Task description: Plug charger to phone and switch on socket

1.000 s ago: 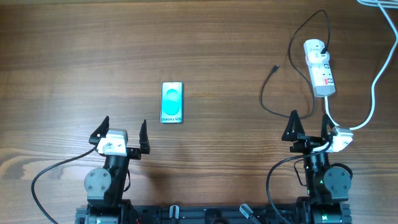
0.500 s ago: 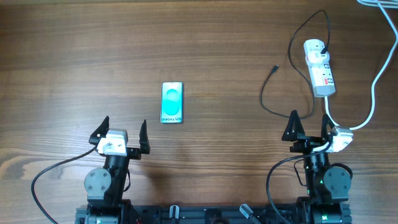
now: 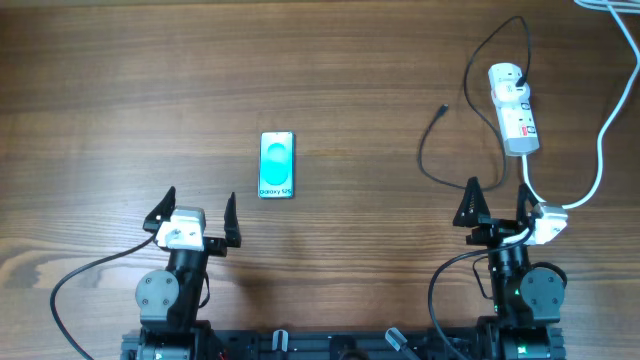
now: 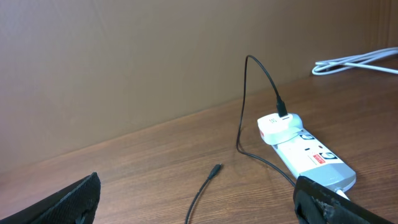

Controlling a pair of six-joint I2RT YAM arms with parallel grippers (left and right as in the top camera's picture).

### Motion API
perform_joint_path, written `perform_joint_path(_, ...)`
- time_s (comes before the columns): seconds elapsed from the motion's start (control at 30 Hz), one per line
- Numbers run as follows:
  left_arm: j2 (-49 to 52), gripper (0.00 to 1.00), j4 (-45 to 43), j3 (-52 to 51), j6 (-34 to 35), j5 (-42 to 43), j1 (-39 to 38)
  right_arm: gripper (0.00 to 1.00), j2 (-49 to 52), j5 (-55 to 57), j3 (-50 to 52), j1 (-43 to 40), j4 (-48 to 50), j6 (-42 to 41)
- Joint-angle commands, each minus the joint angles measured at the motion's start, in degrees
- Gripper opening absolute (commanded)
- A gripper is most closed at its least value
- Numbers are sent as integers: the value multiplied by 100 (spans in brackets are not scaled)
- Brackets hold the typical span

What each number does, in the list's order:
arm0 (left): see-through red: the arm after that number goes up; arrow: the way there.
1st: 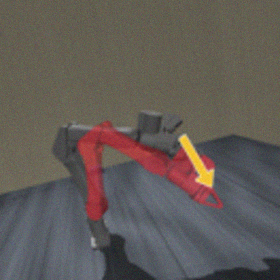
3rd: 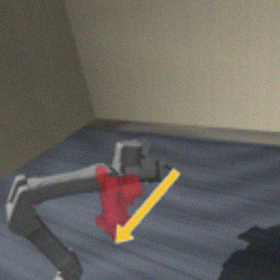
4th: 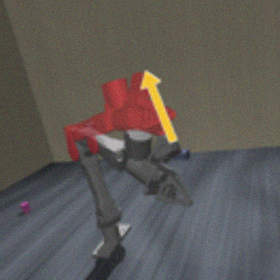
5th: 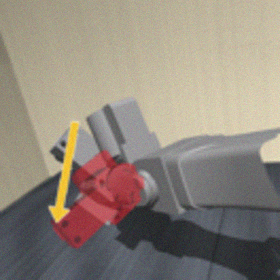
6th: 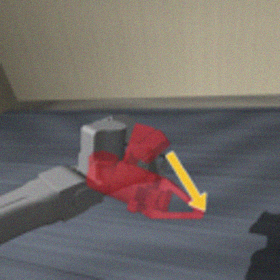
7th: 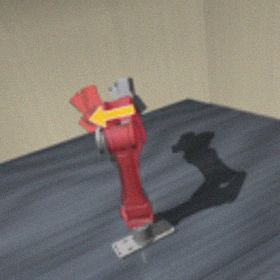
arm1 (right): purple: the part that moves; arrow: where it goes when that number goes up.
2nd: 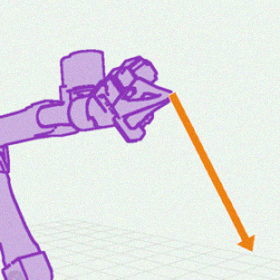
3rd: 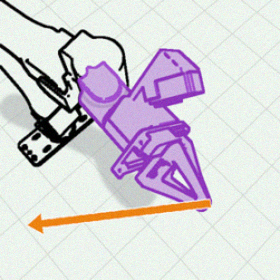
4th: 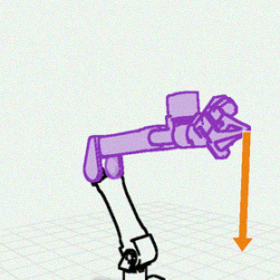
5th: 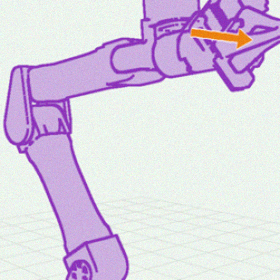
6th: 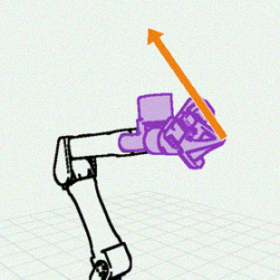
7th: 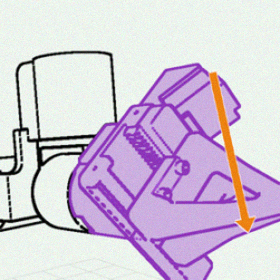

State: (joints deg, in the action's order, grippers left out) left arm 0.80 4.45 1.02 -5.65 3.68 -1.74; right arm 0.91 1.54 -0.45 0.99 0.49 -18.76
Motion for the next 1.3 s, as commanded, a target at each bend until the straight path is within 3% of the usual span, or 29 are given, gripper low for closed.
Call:
perform_joint_path(0.0,13,100,-35,-70,57,-50,35,100,2,33,15,33,13,57)
perform_joint_path(0.23,11,100,-192,15,79,-48,35,99,2,33,15,33,13,59)
perform_joint_path(0.4,13,100,-118,289,638,166,35,100,2,33,15,33,13,55)
perform_joint_path(0.7,448,100,7,1121,660,293,35,100,2,33,15,33,13,57)
perform_joint_path(1.03,2868,100,658,3447,658,820,35,100,2,33,15,33,13,59)
perform_joint_path(1.27,4927,100,2234,6024,1150,896,-37,100,2,33,15,33,13,57)
